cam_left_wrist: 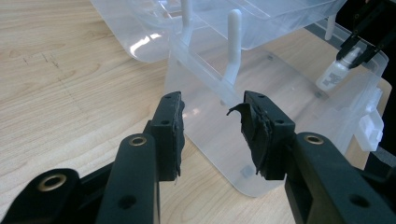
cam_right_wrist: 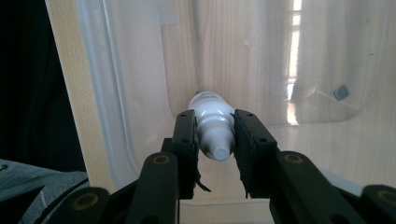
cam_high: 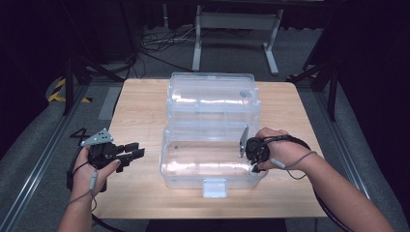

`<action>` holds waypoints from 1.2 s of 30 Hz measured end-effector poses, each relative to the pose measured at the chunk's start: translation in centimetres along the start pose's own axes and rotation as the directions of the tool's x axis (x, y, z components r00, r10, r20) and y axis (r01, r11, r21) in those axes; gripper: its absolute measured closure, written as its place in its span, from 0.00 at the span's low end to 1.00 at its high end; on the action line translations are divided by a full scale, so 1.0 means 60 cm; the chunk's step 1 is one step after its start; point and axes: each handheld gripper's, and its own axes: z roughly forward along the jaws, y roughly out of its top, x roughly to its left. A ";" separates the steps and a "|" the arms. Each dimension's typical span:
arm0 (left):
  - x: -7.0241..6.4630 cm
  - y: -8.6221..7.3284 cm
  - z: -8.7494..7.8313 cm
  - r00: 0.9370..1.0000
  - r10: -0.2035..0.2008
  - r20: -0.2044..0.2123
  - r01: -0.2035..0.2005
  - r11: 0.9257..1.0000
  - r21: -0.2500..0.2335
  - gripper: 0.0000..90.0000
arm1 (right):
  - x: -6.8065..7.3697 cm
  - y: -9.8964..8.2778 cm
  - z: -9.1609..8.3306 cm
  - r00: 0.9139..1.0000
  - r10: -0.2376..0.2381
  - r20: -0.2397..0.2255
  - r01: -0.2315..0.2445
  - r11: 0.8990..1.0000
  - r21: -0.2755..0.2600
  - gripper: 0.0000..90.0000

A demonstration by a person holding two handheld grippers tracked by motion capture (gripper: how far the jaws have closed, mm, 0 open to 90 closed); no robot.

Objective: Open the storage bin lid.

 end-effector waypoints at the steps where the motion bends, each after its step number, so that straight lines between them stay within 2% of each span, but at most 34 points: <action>1: 0.000 0.000 0.000 1.000 0.000 0.000 0.000 1.000 0.000 0.66 | 0.001 0.000 0.002 1.000 0.006 -0.004 -0.006 1.000 -0.001 0.79; 16: 0.000 0.000 -0.001 1.000 0.001 -0.001 -0.001 1.000 0.000 0.66 | 0.001 0.002 0.015 1.000 0.002 -0.018 -0.002 1.000 0.012 0.79; 23: 0.000 0.000 0.000 1.000 0.001 -0.001 -0.001 1.000 0.002 0.66 | 0.005 0.000 0.009 1.000 0.014 -0.028 -0.014 1.000 -0.010 0.74; 26: 0.000 0.000 0.000 1.000 0.001 -0.001 -0.001 1.000 0.001 0.66 | 0.007 -0.001 0.001 1.000 0.007 -0.015 -0.007 1.000 -0.021 0.73; 29: 0.000 0.000 0.001 1.000 0.001 0.003 -0.001 1.000 -0.001 0.66 | 0.012 -0.002 -0.009 0.999 0.016 -0.029 -0.017 0.999 -0.036 0.73; 32: 0.002 0.001 0.002 1.000 0.025 0.006 -0.025 1.000 -0.008 0.66 | 0.017 0.000 -0.022 1.000 0.016 -0.023 -0.017 0.999 -0.045 0.72; 36: 0.004 0.003 0.004 0.999 0.031 0.011 -0.030 1.000 -0.006 0.66 | 0.022 0.001 -0.042 1.000 0.012 -0.006 -0.012 0.997 -0.071 0.71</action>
